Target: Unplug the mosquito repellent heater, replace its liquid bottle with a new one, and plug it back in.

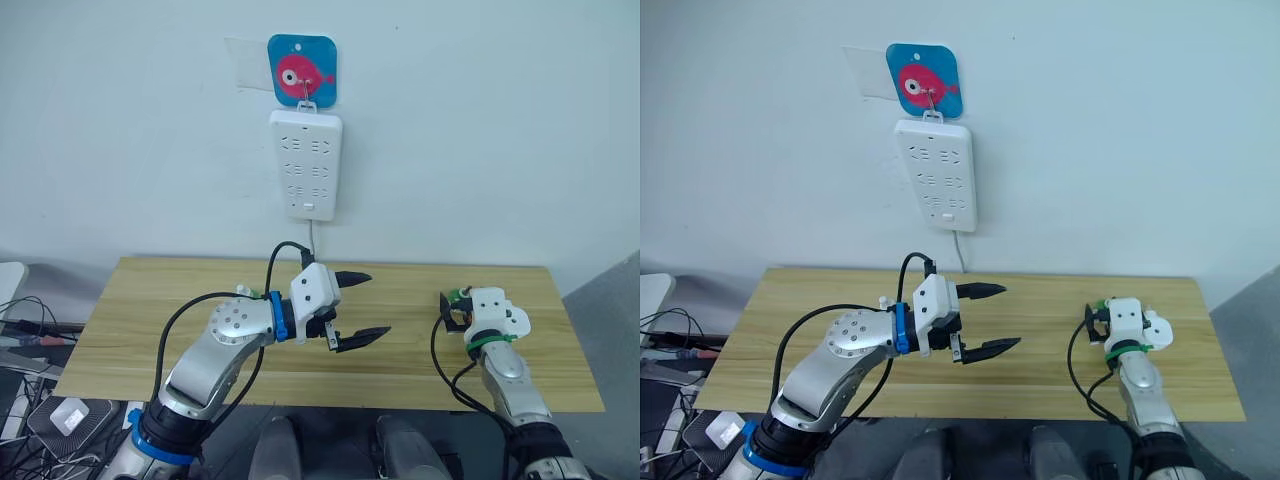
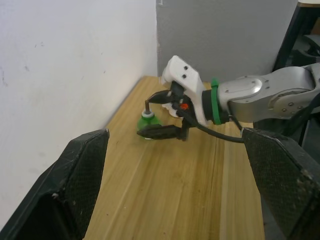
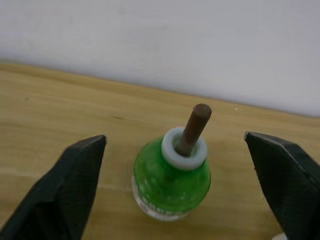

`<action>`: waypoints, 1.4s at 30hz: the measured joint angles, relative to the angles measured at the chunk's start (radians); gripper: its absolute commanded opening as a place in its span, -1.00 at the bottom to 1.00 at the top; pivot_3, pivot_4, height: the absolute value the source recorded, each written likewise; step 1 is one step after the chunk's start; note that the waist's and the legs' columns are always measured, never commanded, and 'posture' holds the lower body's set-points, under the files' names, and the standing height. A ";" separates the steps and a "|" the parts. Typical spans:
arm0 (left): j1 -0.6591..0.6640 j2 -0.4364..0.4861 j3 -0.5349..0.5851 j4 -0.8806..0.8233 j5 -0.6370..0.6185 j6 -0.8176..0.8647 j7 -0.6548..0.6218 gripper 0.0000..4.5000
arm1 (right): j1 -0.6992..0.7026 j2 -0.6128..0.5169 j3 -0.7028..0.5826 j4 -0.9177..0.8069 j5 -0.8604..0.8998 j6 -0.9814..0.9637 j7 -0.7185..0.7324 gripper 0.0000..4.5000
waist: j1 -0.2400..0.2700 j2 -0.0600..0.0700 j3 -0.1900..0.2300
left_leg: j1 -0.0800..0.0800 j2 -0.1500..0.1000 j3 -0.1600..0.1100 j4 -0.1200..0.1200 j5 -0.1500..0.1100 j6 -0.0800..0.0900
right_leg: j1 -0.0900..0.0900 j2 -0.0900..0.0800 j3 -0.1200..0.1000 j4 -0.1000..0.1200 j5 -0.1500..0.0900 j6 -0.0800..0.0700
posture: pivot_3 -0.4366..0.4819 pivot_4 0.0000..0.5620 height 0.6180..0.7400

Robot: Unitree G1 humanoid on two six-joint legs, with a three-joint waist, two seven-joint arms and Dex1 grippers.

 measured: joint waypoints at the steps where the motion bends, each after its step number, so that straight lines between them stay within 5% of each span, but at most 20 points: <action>1: 0.016 0.000 0.010 -0.007 -0.003 0.007 0.005 1.00 | 0.038 -0.011 -0.002 -0.067 0.004 0.014 0.019 0.99 | -0.001 0.001 0.000 | 0.000 0.000 0.000 0.000 0.000 0.000 | 0.000 0.000 0.000 0.000 0.000 0.000 | -0.16 -0.42 1.00; 6: 0.167 0.011 0.134 -0.059 -0.047 0.064 0.082 1.00 | 0.221 -0.078 -0.052 -0.466 0.065 0.181 0.086 0.99 | -0.007 0.003 -0.003 | 0.001 0.001 0.000 0.000 -0.001 0.001 | 0.001 0.000 0.001 0.001 -0.001 0.000 | -0.15 -0.38 1.00; 10: 0.294 -0.050 0.206 -0.074 -0.058 0.079 0.196 1.00 | 0.213 -0.117 -0.071 -0.671 0.149 0.341 0.152 0.99 | -0.015 0.002 -0.004 | 0.009 0.000 0.001 0.000 -0.002 0.003 | 0.006 0.000 0.003 0.002 -0.001 0.001 | -0.13 -0.35 1.00; 15: 0.449 -0.222 0.316 -0.021 0.058 -0.006 0.488 1.00 | 0.009 -0.164 0.043 -0.774 0.361 0.592 0.369 0.99 | -0.016 -0.002 -0.004 | 0.009 0.001 0.000 0.000 -0.002 0.003 | 0.006 0.001 0.003 0.002 -0.001 0.000 | -0.06 -0.29 1.00; 21: 0.533 -0.323 0.406 0.052 0.121 -0.172 0.634 1.00 | -0.156 -0.246 0.158 -0.781 0.429 0.670 0.605 0.99 | 0.021 -0.011 0.001 | 0.007 0.000 0.000 -0.001 -0.002 0.003 | 0.006 0.000 0.001 -0.001 -0.001 0.000 | 0.07 -0.19 1.00; 42: 0.097 -0.312 0.483 0.966 0.134 -0.700 0.524 1.00 | -0.376 -0.307 0.231 -0.728 0.439 0.746 0.863 0.99 | 0.041 -0.016 0.052 | 0.003 0.001 0.000 -0.003 -0.003 0.003 | 0.004 0.000 -0.001 -0.008 0.000 0.000 | -0.12 0.07 1.00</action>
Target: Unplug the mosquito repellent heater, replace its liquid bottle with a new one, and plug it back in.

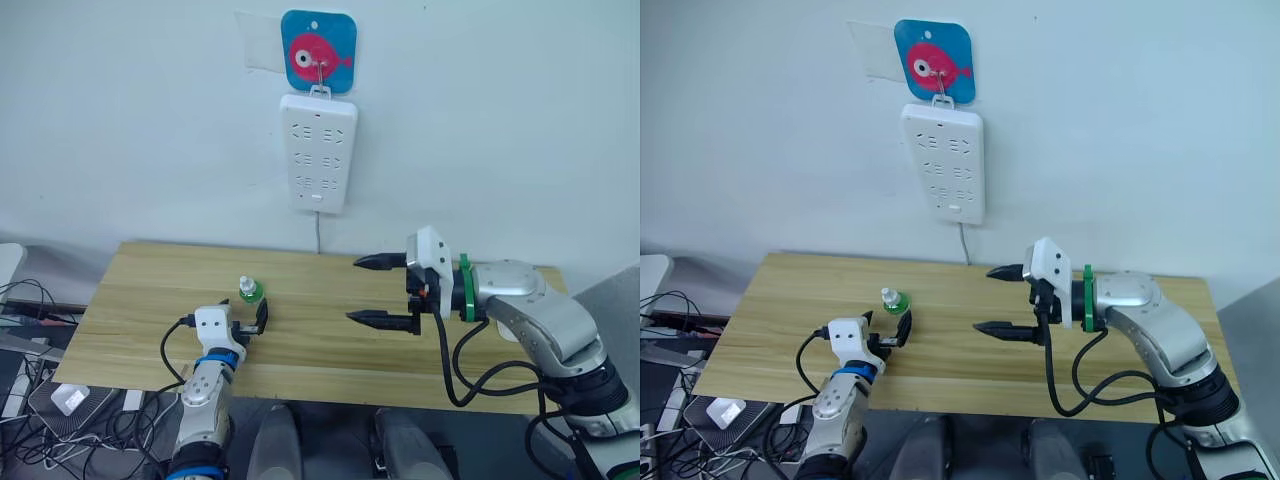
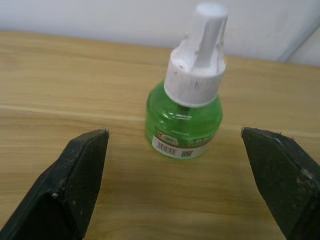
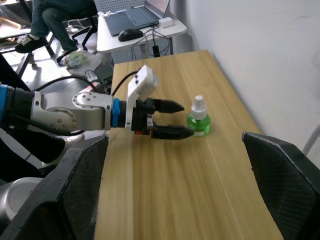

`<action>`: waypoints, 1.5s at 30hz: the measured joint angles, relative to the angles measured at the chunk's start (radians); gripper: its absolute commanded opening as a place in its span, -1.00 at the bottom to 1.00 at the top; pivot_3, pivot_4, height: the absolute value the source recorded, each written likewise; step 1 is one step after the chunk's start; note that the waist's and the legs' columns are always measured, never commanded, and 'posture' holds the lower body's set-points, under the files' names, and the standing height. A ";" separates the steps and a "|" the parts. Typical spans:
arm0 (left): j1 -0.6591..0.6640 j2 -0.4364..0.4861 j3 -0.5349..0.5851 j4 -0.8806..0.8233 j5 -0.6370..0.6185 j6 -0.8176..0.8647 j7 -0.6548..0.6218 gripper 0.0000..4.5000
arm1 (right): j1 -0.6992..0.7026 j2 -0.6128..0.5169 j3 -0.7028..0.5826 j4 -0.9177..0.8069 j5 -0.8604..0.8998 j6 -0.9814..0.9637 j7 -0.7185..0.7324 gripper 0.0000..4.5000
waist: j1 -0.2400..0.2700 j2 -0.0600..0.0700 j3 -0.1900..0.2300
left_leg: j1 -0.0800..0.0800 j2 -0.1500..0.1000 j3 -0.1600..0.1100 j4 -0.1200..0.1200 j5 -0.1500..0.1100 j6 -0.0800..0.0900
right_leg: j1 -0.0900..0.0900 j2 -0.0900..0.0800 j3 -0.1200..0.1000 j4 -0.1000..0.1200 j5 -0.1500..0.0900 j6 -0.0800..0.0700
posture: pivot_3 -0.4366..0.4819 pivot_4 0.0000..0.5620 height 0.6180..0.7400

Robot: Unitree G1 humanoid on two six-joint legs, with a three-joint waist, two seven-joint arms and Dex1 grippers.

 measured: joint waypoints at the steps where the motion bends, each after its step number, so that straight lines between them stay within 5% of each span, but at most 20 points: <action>1: -0.021 0.006 -0.001 0.042 0.009 -0.022 0.001 1.00 | 0.000 -0.004 -0.012 0.000 0.013 0.023 -0.003 0.99 | 0.000 0.000 0.001 | -0.001 0.000 0.000 0.000 0.000 0.000 | 0.000 0.000 0.000 -0.001 0.000 0.000 | -0.13 0.08 1.00; 7: -0.141 0.023 -0.001 0.235 0.048 -0.120 0.020 1.00 | 0.000 -0.027 -0.058 -0.001 0.054 0.107 -0.016 0.99 | 0.000 0.001 0.002 | -0.004 0.001 0.000 -0.001 -0.002 0.000 | -0.001 0.000 -0.002 -0.007 0.000 0.000 | -0.14 0.08 1.00; 16: -0.180 0.025 0.000 0.324 0.047 -0.190 0.006 0.00 | -0.054 -0.029 -0.103 0.044 0.075 0.151 -0.016 1.00 | -0.011 0.002 0.003 | -0.004 0.001 0.001 -0.001 -0.002 0.000 | -0.001 0.000 -0.001 -0.007 0.000 0.000 | -0.15 0.05 1.00; 19: -0.156 0.017 -0.001 0.302 0.048 -0.199 0.009 -0.01 | -0.063 -0.020 -0.105 0.051 0.075 0.152 -0.019 1.00 | -0.016 0.002 0.003 | -0.004 0.001 0.001 -0.002 -0.002 -0.001 | -0.001 0.000 -0.001 -0.007 0.000 0.000 | -0.12 0.04 1.00; 22: -0.107 0.013 -0.023 0.214 0.051 -0.166 0.009 -0.01 | -0.059 -0.018 -0.107 0.050 0.073 0.152 -0.031 1.00 | -0.019 0.001 0.003 | -0.005 0.001 0.000 -0.002 -0.001 -0.003 | -0.002 0.000 -0.001 -0.007 0.000 0.000 | -0.09 0.03 1.00; 26: -0.004 0.030 -0.135 -0.116 0.054 0.010 -0.070 -0.01 | 0.006 -0.048 -0.114 0.009 0.074 0.164 -0.037 1.00 | -0.011 0.001 0.004 | -0.007 0.001 -0.001 -0.002 0.000 -0.004 | -0.003 0.000 -0.002 -0.008 0.000 0.000 | -0.03 0.00 1.00; 33: 0.103 0.277 -0.396 -0.723 -0.020 0.412 -0.412 -0.01 | 0.086 0.013 -0.108 -0.058 0.075 0.109 -0.051 1.00 | -0.021 0.004 0.004 | -0.006 0.002 -0.002 -0.003 0.000 -0.004 | -0.003 0.001 -0.002 -0.007 0.000 0.000 | -0.04 -0.13 1.00; 36: 0.071 0.351 -0.427 -0.791 -0.056 0.513 -0.516 -0.01 | 0.097 0.047 -0.091 -0.058 0.079 0.110 -0.067 1.00 | -0.022 0.004 0.004 | -0.006 0.001 -0.002 -0.002 0.000 -0.004 | -0.003 0.000 -0.002 -0.007 0.000 0.000 | -0.09 -0.19 1.00; 45: -0.159 0.390 -0.439 -0.741 -0.127 0.600 -0.734 -0.01 | 0.091 0.067 -0.066 -0.052 0.079 0.091 -0.065 1.00 | -0.025 0.004 0.004 | -0.010 0.001 -0.003 0.000 0.000 -0.004 | -0.006 0.000 -0.004 -0.008 0.000 0.000 | -0.20 -0.30 1.00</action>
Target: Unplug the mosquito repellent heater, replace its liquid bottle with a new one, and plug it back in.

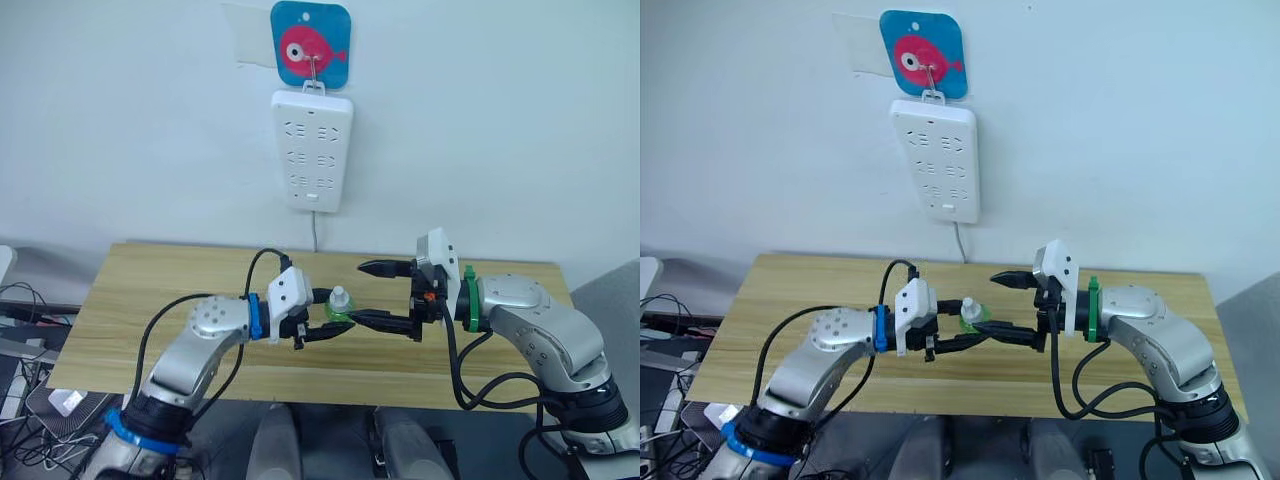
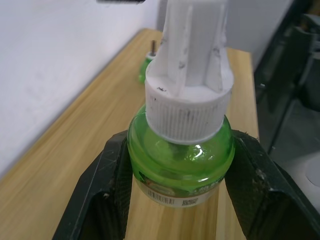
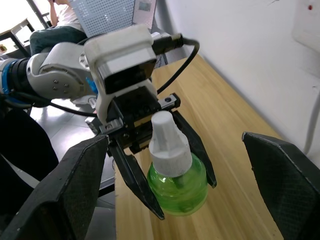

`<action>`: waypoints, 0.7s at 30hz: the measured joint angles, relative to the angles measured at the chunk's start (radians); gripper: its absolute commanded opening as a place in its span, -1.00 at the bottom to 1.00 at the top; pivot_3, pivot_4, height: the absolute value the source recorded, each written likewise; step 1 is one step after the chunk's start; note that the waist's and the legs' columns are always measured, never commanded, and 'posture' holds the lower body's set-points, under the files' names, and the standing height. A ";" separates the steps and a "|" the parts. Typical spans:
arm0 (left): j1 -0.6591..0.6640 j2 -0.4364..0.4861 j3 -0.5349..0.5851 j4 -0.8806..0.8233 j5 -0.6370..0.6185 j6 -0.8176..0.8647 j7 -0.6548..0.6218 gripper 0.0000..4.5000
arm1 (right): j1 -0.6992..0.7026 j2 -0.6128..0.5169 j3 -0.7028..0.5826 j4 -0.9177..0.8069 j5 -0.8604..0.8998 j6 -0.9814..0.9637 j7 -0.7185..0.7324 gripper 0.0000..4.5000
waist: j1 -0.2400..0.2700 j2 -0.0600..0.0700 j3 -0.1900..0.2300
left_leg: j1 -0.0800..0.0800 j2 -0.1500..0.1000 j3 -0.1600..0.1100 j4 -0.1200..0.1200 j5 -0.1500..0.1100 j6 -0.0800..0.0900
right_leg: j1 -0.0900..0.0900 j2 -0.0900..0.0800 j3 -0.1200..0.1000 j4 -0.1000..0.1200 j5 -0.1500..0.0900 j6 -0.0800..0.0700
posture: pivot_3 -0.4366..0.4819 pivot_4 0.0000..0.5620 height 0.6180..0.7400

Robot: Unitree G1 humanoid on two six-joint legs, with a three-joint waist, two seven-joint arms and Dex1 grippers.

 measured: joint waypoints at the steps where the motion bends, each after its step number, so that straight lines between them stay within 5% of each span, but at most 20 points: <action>1: -0.016 -0.001 -0.003 0.014 0.000 0.001 -0.014 -0.01 | -0.004 0.005 0.003 0.002 -0.006 -0.003 -0.003 1.00 | -0.003 0.000 0.000 | 0.000 0.000 0.000 0.000 0.000 0.000 | -0.001 0.000 0.000 0.000 0.000 0.000 | -0.20 -0.30 1.00; 8: -0.102 -0.022 -0.012 0.086 0.000 0.002 -0.061 -0.01 | -0.062 0.104 0.046 0.014 -0.064 -0.027 -0.094 1.00 | -0.017 0.000 -0.001 | -0.001 0.000 0.000 0.001 0.000 0.000 | -0.001 0.000 0.000 0.001 0.000 0.000 | -0.26 -0.30 1.00; 11: -0.113 -0.035 -0.013 0.091 0.000 0.002 -0.072 -0.01 | -0.054 0.142 0.111 0.018 -0.100 -0.041 -0.121 0.73 | -0.022 0.000 -0.001 | -0.002 0.000 0.000 0.001 0.000 0.000 | -0.003 0.000 0.000 0.001 0.000 0.000 | -0.26 -0.30 1.00; 18: -0.128 -0.059 -0.013 0.113 0.000 0.003 -0.080 -0.01 | -0.010 0.132 0.121 0.079 -0.153 -0.127 -0.112 -0.39 | -0.024 0.000 -0.001 | -0.002 0.000 0.000 0.003 0.000 0.000 | -0.002 0.000 0.000 0.004 0.000 0.000 | -0.24 -0.29 1.00; 21: -0.130 -0.063 -0.015 0.125 0.001 0.006 -0.080 -0.01 | 0.001 0.137 0.121 0.102 -0.173 -0.178 -0.101 -0.50 | -0.024 0.000 -0.001 | -0.002 0.000 0.000 0.003 0.000 0.000 | -0.003 0.000 0.000 0.004 0.000 0.000 | -0.23 -0.28 1.00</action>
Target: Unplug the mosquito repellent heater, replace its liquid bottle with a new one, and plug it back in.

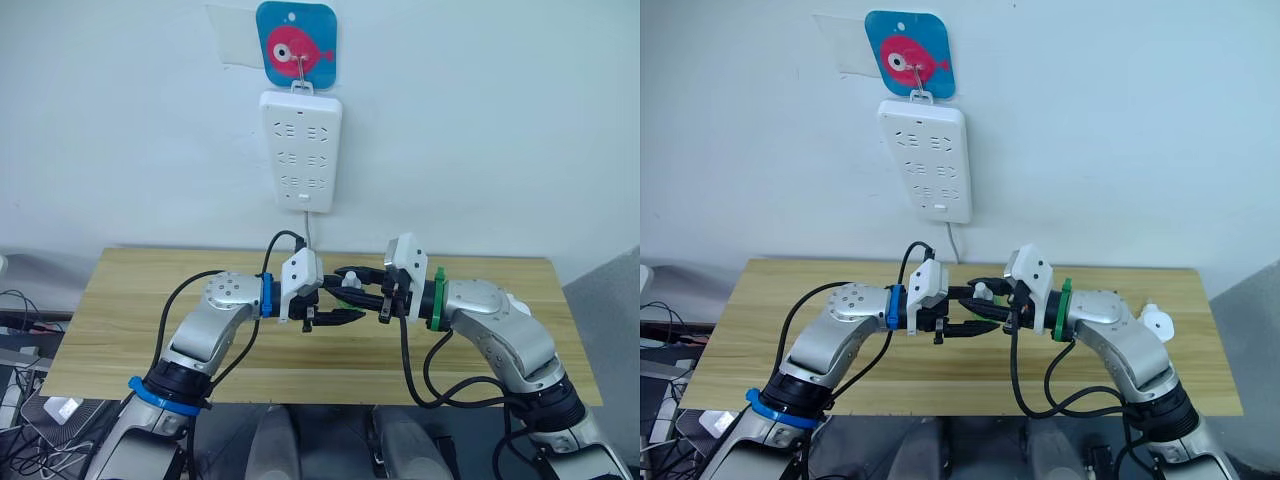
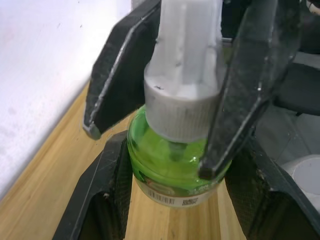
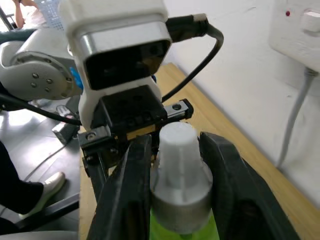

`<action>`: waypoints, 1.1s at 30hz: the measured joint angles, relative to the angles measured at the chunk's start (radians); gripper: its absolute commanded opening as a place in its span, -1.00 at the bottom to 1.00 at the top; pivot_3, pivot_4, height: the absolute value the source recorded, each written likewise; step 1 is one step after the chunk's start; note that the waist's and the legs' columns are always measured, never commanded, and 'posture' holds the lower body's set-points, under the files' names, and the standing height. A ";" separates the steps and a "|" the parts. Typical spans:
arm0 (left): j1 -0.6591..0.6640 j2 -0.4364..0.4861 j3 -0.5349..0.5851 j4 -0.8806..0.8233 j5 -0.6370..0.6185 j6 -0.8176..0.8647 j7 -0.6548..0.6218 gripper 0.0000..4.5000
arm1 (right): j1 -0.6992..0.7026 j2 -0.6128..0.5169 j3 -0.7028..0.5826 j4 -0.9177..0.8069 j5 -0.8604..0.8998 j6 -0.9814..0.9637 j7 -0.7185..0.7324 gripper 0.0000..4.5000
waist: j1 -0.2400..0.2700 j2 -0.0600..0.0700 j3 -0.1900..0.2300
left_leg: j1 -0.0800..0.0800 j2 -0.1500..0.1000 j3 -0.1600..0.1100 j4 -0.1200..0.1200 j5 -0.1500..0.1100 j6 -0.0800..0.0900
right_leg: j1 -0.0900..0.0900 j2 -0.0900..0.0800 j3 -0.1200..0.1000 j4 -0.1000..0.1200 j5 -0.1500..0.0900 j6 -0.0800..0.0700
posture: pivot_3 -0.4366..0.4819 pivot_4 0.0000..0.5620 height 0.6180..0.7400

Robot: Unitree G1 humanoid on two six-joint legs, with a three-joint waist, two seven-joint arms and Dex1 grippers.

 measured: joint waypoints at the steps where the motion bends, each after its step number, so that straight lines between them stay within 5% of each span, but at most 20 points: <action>1: 0.000 0.000 0.000 0.000 0.001 0.000 0.001 -0.01 | 0.004 0.004 0.000 0.008 -0.001 -0.013 0.001 -0.50 | 0.000 0.000 0.000 | 0.000 0.000 0.000 0.000 0.000 0.000 | 0.000 0.000 0.000 0.000 0.000 0.000 | -0.23 -0.28 1.00; 10: 0.007 0.000 -0.002 -0.006 0.005 -0.008 -0.011 -0.01 | 0.018 0.000 -0.004 0.020 0.004 -0.050 0.038 -0.50 | 0.000 0.000 0.000 | 0.000 0.000 0.000 0.000 0.000 0.000 | 0.000 0.000 0.000 0.001 0.000 0.000 | -0.21 -0.29 1.00; 17: 0.076 0.082 -0.029 -0.095 -0.010 -0.153 -0.186 -0.01 | -0.082 -0.091 0.082 0.058 0.039 -0.116 0.391 -0.50 | 0.000 0.000 0.000 | 0.001 0.000 0.000 0.001 0.000 0.000 | 0.000 0.000 0.000 0.002 0.000 0.000 | -0.12 -0.32 1.00; 25: 0.099 0.124 -0.046 -0.147 -0.049 -0.226 -0.293 -0.01 | -0.228 -0.034 0.166 0.246 0.067 -0.239 0.724 -0.50 | 0.009 0.000 -0.001 | 0.001 0.000 -0.005 0.008 0.000 0.000 | 0.004 0.000 -0.005 0.006 0.000 0.000 | -0.03 -0.36 1.00; 33: 0.089 0.124 -0.046 -0.108 -0.040 -0.251 -0.304 -0.01 | -0.283 -0.066 0.150 0.330 0.063 -0.279 0.761 0.71 | 0.024 0.000 -0.001 | 0.001 0.000 -0.008 0.016 -0.002 0.003 | 0.004 0.000 -0.006 0.015 0.000 0.000 | -0.09 -0.32 1.00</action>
